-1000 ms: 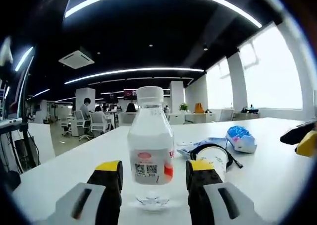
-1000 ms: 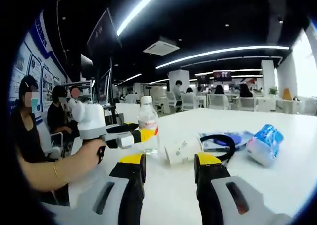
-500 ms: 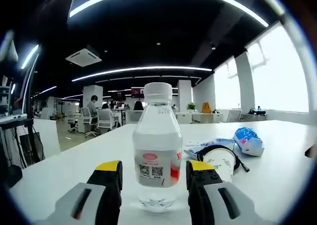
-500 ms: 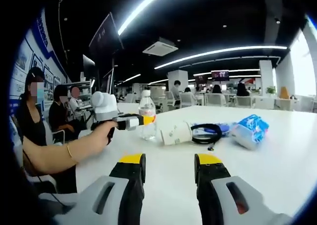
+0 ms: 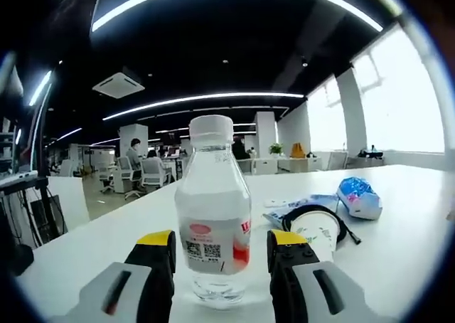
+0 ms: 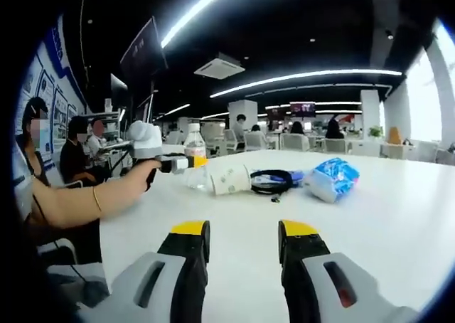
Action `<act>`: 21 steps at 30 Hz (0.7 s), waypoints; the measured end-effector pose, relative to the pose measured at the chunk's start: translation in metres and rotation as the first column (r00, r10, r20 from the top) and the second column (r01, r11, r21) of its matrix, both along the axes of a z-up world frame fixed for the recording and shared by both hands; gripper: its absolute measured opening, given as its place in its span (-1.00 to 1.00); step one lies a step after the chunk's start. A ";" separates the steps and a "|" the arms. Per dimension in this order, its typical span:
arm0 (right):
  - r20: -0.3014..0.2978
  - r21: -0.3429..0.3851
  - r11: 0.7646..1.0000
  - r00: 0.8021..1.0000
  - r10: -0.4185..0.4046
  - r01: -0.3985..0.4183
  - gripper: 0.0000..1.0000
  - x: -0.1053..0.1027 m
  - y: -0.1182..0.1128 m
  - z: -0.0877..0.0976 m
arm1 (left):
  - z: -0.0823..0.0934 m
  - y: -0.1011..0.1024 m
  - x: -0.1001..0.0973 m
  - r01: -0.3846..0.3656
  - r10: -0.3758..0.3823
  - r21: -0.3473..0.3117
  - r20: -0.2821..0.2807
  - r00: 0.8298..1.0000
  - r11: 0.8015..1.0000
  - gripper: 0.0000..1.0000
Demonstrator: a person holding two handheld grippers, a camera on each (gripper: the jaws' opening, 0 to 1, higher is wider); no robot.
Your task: Arrange the tabletop items into an orderly group along one side of the table until the central work area is clear of visible clutter.
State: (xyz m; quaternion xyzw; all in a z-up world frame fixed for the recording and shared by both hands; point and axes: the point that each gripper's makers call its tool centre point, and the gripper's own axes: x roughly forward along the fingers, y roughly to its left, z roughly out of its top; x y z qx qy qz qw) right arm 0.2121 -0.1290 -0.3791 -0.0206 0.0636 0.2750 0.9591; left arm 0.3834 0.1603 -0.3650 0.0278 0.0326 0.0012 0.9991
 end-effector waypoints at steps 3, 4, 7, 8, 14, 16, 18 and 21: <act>-0.005 0.009 1.000 1.000 -0.027 0.027 -0.29 -0.001 -0.011 -0.002 | -0.002 -0.001 0.002 0.023 -0.023 -0.004 -0.011 1.000 1.000 0.02; -0.006 0.012 0.999 1.000 -0.029 0.029 -0.29 -0.001 -0.012 -0.003 | -0.003 -0.002 0.003 0.034 -0.034 0.002 -0.015 0.999 0.999 0.02; -0.026 0.032 0.998 0.998 -0.050 0.051 -0.30 0.000 -0.019 -0.006 | -0.007 -0.004 0.007 0.056 -0.056 0.007 -0.029 0.998 0.998 0.03; -0.025 0.034 0.998 0.998 -0.053 0.054 -0.31 0.000 -0.020 -0.005 | -0.007 -0.004 0.007 0.056 -0.056 0.003 -0.030 0.998 0.998 0.03; -0.019 0.021 0.995 0.995 -0.100 0.100 -0.32 -0.001 -0.030 -0.009 | -0.001 0.007 0.013 0.001 -0.001 -0.014 -0.018 1.000 1.000 0.03; -0.027 0.019 0.994 0.994 -0.110 0.111 -0.34 -0.001 -0.033 -0.011 | -0.001 0.005 0.014 -0.002 0.002 -0.003 -0.014 1.000 1.000 0.00; -0.028 0.031 0.993 0.993 -0.113 0.114 -0.34 -0.002 -0.035 -0.011 | -0.002 0.004 0.015 0.001 0.000 0.010 -0.023 1.000 1.000 -0.08; -0.029 0.037 0.992 0.992 -0.122 0.123 -0.35 -0.003 -0.039 -0.010 | -0.003 0.004 0.014 0.005 -0.005 0.027 -0.028 1.000 1.000 -0.17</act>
